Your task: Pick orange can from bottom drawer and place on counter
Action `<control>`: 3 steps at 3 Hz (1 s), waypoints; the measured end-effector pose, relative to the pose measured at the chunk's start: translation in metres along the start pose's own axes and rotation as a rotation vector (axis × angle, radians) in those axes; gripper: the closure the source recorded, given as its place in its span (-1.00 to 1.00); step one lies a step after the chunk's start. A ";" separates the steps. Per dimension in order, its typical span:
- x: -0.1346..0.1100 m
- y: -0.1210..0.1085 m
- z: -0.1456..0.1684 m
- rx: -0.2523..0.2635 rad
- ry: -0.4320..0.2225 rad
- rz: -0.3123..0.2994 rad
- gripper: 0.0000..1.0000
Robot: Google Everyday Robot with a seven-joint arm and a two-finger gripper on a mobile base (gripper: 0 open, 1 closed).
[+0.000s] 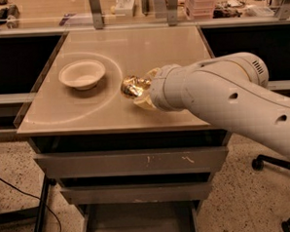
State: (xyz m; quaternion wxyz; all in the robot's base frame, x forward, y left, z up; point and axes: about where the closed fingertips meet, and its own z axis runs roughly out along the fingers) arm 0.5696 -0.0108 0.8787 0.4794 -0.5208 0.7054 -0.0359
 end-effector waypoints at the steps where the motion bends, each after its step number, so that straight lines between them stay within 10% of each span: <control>1: 0.000 0.000 0.000 0.000 0.000 0.000 -0.76; 3: 0.000 0.000 0.000 0.000 0.000 0.000 -1.00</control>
Offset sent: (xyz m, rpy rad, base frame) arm 0.0000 0.0000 0.0000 0.0000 0.0000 0.0000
